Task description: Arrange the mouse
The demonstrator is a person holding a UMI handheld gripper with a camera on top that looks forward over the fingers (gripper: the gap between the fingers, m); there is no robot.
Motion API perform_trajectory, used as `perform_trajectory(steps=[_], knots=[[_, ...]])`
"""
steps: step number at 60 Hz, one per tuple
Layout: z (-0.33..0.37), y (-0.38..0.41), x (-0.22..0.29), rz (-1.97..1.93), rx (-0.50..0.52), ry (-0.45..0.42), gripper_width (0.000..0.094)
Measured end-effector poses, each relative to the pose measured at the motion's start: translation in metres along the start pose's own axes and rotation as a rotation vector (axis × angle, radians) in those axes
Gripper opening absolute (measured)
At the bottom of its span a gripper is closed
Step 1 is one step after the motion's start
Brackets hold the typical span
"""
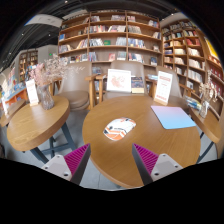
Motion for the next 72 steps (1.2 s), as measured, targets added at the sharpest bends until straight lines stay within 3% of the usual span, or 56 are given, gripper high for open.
perform_trajectory(steps=[29,58,67,72], knots=[[-0.089,-0.007,0.023,-0.072,-0.047,0.117,0.0851],[-0.152,-0.003,0.079,-0.039,-0.02,0.127,0.0837],[-0.156,-0.002,0.084,-0.027,-0.009,0.123,0.0767],[-0.158,-0.004,0.085,-0.022,-0.012,0.118,0.0585]])
Point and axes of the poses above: the point between the fingertips, and its own axes, seen from behind it with the camera up: y to the left, x up, z backward, against the way the camera looks, the point moved 3 cm from there along z, backward, against the way the camera looks, and after that the axes turned 11 degrees about y, right-handed, at the moved point
